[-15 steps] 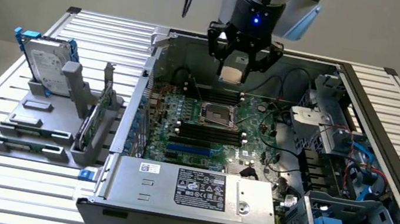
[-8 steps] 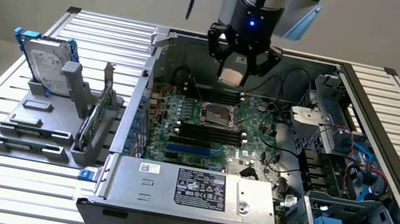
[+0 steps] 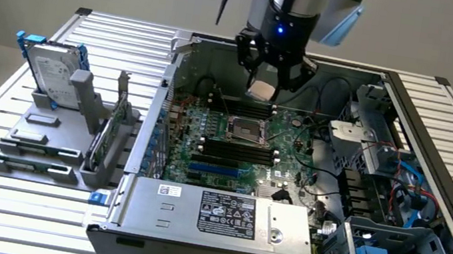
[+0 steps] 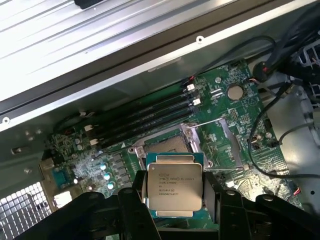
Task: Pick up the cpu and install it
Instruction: 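Place the cpu into insertion slot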
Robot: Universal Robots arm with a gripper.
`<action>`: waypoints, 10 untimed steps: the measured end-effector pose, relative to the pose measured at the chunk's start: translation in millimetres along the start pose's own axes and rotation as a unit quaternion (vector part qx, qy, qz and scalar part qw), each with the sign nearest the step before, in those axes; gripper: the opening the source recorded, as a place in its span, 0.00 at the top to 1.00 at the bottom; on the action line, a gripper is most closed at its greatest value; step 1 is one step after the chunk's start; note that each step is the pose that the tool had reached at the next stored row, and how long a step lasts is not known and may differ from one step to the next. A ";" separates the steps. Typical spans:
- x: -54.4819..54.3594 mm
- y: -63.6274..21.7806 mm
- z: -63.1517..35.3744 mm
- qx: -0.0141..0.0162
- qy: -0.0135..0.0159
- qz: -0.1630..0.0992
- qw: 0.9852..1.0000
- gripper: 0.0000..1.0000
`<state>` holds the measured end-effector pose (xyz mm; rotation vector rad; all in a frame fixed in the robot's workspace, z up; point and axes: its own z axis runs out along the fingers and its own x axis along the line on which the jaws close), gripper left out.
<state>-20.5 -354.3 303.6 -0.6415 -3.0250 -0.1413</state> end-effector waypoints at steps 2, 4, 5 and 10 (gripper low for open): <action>-0.1 -0.2 1.9 -0.001 -0.001 0.018 1.000 0.45; -0.3 -0.3 4.0 -0.002 -0.003 0.037 0.999 0.45; -0.3 -0.4 5.0 -0.003 -0.004 0.046 0.999 0.45; -0.7 -0.8 10.1 -0.006 -0.007 0.091 0.996 0.45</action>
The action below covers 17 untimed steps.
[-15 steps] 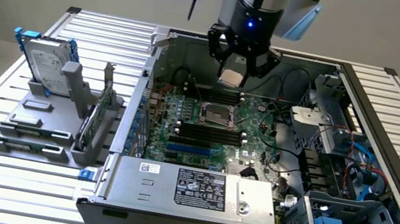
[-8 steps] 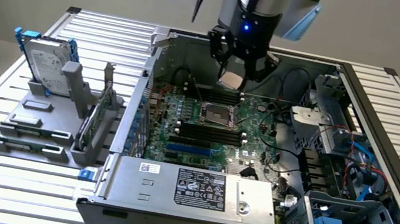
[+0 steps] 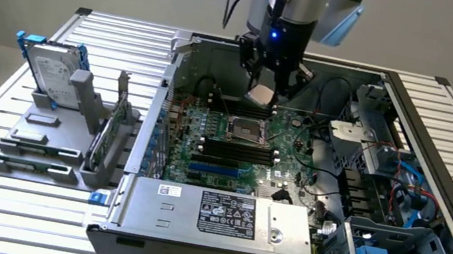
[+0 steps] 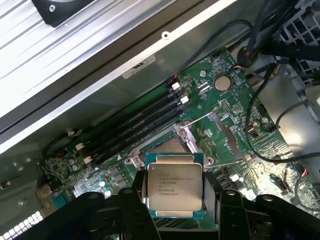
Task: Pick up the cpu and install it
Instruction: 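Place the cpu into insertion slot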
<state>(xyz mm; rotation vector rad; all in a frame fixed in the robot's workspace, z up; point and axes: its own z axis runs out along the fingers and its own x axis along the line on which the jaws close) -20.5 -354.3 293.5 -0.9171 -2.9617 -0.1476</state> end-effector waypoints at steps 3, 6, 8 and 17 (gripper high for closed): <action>-0.2 -0.2 3.0 -0.002 -0.002 0.027 1.000 0.45; -0.4 -0.5 6.1 -0.003 -0.004 0.054 0.999 0.45; -0.5 -0.6 8.1 -0.005 -0.006 0.072 0.997 0.45; -1.1 -1.3 17.0 -0.010 -0.012 0.153 0.988 0.45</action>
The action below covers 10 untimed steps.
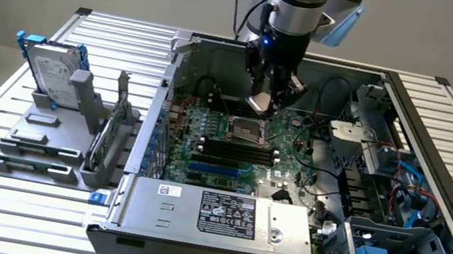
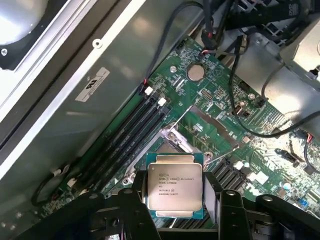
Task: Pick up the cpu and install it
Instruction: 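Place the cpu into insertion slot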
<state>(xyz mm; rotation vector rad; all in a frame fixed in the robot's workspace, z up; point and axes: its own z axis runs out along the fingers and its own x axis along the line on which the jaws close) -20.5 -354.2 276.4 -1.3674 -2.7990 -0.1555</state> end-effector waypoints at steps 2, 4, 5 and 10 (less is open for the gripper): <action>-0.1 -0.2 1.9 -0.001 -0.001 0.018 1.000 0.45; -0.3 -0.3 4.0 -0.002 -0.003 0.037 0.999 0.45; -0.3 -0.4 5.0 -0.003 -0.004 0.046 0.999 0.45; -0.6 -0.8 10.0 -0.006 -0.007 0.091 0.996 0.45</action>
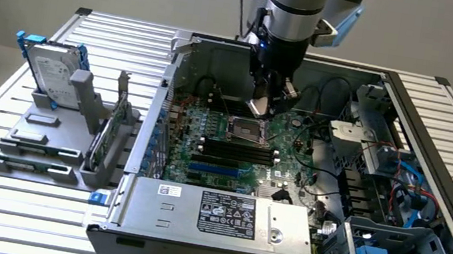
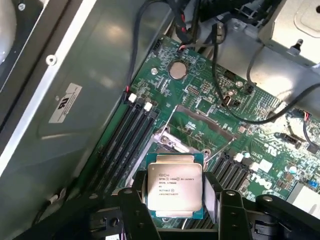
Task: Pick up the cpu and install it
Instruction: 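Place the cpu into insertion slot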
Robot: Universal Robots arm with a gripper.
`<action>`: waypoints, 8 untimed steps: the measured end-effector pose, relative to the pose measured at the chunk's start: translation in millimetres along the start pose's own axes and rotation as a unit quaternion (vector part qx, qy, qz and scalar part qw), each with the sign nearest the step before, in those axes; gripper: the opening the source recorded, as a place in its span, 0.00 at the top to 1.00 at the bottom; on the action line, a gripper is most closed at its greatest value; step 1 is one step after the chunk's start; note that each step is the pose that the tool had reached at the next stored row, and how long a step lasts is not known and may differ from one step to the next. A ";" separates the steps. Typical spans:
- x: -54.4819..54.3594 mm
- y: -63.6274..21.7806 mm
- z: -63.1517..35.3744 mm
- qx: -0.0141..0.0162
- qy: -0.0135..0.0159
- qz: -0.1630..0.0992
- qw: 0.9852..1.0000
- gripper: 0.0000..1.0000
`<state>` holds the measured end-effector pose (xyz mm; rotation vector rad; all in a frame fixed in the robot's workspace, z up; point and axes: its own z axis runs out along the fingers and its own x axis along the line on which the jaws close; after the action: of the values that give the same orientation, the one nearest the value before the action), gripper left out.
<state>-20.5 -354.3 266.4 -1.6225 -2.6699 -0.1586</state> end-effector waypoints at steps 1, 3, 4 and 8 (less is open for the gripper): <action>-0.1 -0.1 1.0 -0.001 -0.001 0.009 1.000 0.45; -0.2 -0.2 3.0 -0.002 -0.002 0.027 1.000 0.45; -0.2 -0.3 3.9 -0.002 -0.003 0.036 0.999 0.45; -0.5 -0.6 7.2 -0.005 -0.006 0.072 0.997 0.45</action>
<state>-20.5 -354.2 259.1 -1.8150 -2.5518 -0.1601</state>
